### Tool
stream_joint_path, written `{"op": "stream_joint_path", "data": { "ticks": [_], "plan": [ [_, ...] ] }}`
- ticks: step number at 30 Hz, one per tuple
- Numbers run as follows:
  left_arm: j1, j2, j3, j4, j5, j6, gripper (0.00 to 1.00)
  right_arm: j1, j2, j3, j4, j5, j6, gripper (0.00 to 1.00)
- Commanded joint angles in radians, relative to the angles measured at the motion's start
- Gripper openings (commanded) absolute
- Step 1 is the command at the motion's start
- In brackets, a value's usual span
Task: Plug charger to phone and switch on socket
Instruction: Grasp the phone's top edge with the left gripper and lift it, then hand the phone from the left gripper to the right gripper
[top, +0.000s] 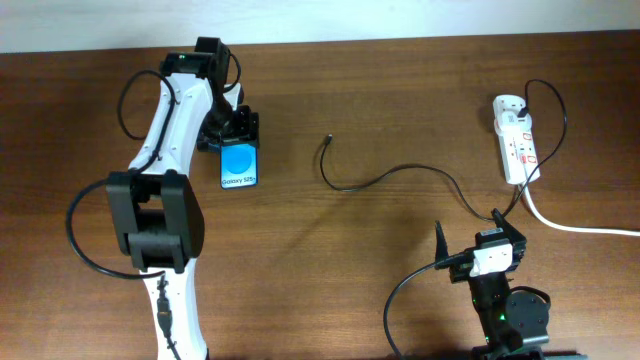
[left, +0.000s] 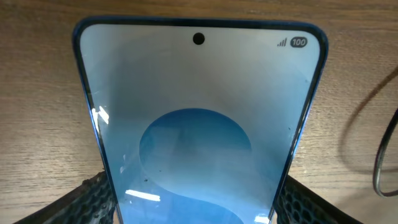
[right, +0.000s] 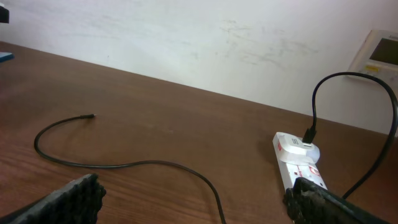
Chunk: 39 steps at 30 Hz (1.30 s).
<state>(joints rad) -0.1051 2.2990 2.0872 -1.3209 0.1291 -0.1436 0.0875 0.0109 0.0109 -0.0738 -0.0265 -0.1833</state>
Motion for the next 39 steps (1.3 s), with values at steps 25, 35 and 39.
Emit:
{"op": "stream_joint_path", "data": {
  "ticks": [25, 35, 39],
  "plan": [
    [0.003, -0.003, 0.028, -0.065, 0.724, -0.785, 0.00, -0.005, -0.007, -0.005, -0.004, 0.005, 0.007, 0.98],
    [0.003, -0.003, 0.028, -0.136, 1.041, -0.880, 0.00, -0.005, -0.003, 0.004, -0.020, -0.008, 0.193, 0.98],
    [0.003, -0.003, 0.028, -0.135, 1.034, -0.880, 0.00, -0.005, 0.002, 0.083, -0.120, -0.064, 0.192, 0.98]
  ]
}}
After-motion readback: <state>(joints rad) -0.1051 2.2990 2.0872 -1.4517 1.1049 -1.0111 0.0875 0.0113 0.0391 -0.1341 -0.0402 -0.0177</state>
